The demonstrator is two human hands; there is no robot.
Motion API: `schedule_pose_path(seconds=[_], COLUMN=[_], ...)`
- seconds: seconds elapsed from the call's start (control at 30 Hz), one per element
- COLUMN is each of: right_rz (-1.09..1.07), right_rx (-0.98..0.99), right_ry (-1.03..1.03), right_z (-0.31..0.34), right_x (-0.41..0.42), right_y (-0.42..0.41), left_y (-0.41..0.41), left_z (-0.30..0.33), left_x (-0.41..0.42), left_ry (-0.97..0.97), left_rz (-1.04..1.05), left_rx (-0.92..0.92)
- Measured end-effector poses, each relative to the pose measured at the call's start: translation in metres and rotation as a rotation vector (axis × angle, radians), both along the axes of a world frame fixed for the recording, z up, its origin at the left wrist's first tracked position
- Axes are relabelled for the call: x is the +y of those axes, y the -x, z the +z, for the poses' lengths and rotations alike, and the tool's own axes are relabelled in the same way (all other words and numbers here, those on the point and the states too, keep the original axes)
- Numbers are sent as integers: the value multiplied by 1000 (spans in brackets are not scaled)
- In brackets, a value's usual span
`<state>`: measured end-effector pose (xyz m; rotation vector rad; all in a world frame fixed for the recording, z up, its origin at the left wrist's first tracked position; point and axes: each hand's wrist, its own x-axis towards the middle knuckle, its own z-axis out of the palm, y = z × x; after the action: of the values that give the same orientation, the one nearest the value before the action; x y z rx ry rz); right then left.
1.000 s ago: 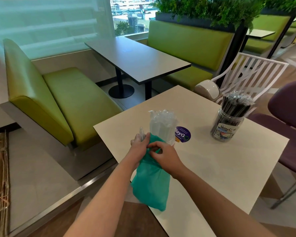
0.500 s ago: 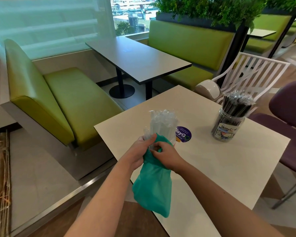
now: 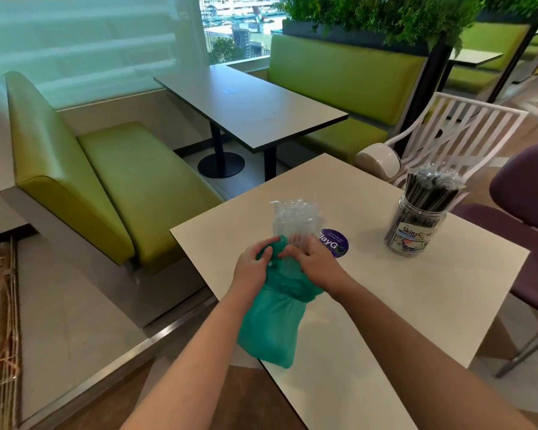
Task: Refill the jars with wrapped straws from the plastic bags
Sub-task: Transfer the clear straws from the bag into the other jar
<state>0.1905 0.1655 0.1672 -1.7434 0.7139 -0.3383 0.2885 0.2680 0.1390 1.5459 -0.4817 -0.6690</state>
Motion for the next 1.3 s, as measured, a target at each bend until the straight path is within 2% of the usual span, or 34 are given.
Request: schedule_pose_path(seconds=[0.07, 0.13, 0.27, 0.37, 0.47, 0.67, 0.97, 1.3], right_rz=[13, 1, -51, -85, -112, -160, -275, -176], right_rx=[-13, -21, -75, -123, -162, -199, -219, 4], right_ry=[6, 13, 175, 197, 277, 460, 506, 564], right_z=[5, 12, 34, 55, 72, 82, 71, 39], right_x=[-5, -10, -19, -24, -29, -33, -24, -27], right_y=[1, 1, 2, 2, 2, -1, -7, -28], left_y=[-4, -9, -13, -14, -10, -16, -24, -24], left_z=[-2, -4, -5, -1, 2, 3, 0, 2], left_x=[-6, -11, -12, -13, -17, -26, -33, -33], left_ry=[-123, -204, -436, -655, -782, -818, -792, -827], left_rz=[6, 11, -10, -45, -40, -54, -108, -95], left_rx=[-223, -341, -447, -490, -531, -498, -453, -504])
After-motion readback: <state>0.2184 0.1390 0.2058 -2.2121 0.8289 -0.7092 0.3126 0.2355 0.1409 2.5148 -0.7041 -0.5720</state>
